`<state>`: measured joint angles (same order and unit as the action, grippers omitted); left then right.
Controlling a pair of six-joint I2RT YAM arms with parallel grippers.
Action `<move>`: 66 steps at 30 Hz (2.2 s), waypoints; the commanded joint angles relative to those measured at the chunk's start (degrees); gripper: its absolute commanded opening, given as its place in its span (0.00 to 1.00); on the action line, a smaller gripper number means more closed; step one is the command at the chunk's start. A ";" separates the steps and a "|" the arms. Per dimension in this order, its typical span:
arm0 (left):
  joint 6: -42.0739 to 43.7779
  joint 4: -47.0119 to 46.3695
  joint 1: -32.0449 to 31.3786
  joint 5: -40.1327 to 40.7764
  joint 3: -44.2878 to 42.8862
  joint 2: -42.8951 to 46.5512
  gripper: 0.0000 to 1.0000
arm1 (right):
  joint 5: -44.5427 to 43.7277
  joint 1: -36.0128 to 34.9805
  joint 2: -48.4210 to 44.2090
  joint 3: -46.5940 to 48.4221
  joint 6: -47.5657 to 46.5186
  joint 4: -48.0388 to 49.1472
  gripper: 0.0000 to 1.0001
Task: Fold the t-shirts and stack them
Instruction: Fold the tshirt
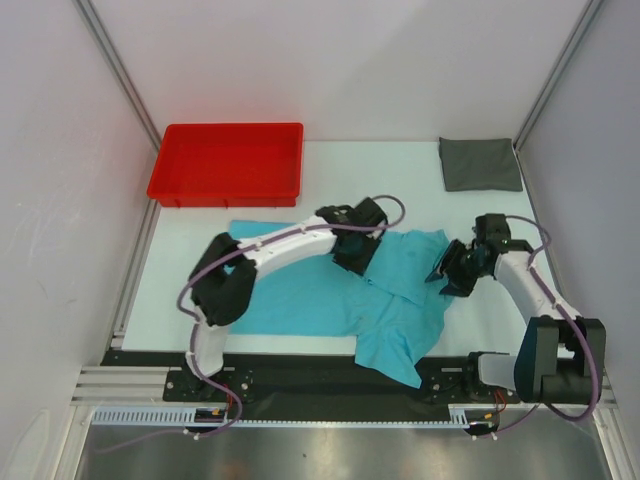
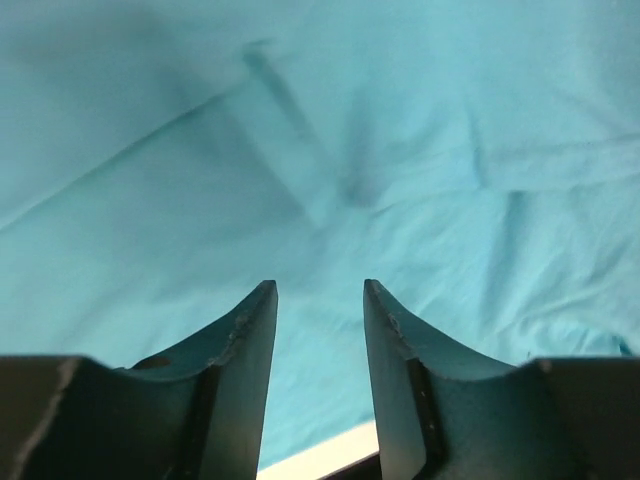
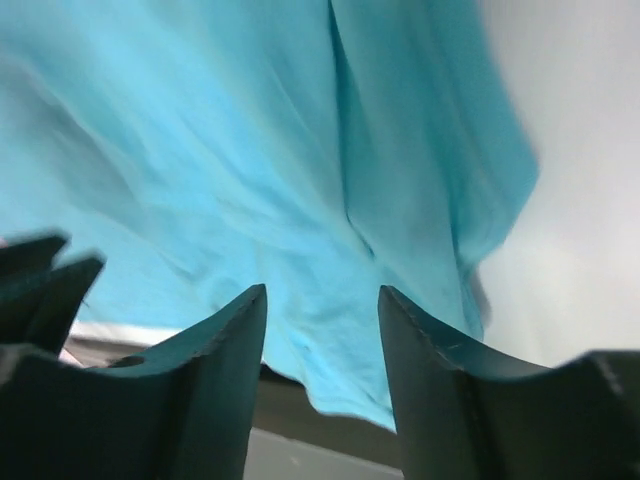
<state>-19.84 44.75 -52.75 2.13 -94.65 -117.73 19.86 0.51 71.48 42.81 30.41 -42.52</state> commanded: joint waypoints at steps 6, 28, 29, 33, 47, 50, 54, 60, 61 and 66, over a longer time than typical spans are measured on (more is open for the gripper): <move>3.22 -2.92 18.37 -0.55 9.83 19.21 0.43 | 1.05 8.45 10.42 13.44 -0.01 9.98 0.57; 2.26 -8.80 46.42 -8.55 10.80 7.61 0.30 | 6.69 12.32 33.01 27.15 10.72 18.27 0.52; 2.08 -8.98 46.86 -8.63 10.72 6.74 0.30 | 6.69 12.32 33.89 28.02 10.54 18.09 0.52; 1.73 -8.72 47.83 -8.99 8.96 4.71 0.30 | 5.55 12.06 38.28 32.50 8.27 15.99 0.51; 1.90 -7.93 48.01 -7.93 6.94 -0.48 0.29 | 6.25 11.62 41.37 32.52 5.97 15.98 0.50; 1.55 -7.66 48.01 -7.93 6.85 -1.35 0.29 | 6.42 11.62 41.98 32.34 5.97 16.33 0.50; 1.29 -7.05 48.18 -6.97 6.41 -2.32 0.29 | 7.03 11.62 43.03 32.25 6.50 17.30 0.48; 0.85 -5.38 48.45 -5.21 4.83 -4.96 0.28 | 6.42 11.88 43.39 32.43 7.82 18.44 0.38; 0.85 -5.20 48.45 -5.03 4.74 -5.31 0.28 | 6.07 11.97 43.39 32.43 7.99 18.44 0.29; 0.94 -3.27 48.62 -3.36 3.25 -7.42 0.27 | 2.83 13.46 41.72 31.46 8.70 19.67 0.01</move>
<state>-18.98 42.13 -5.06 -5.30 -90.41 -121.27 25.32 12.84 114.43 74.17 38.33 -24.64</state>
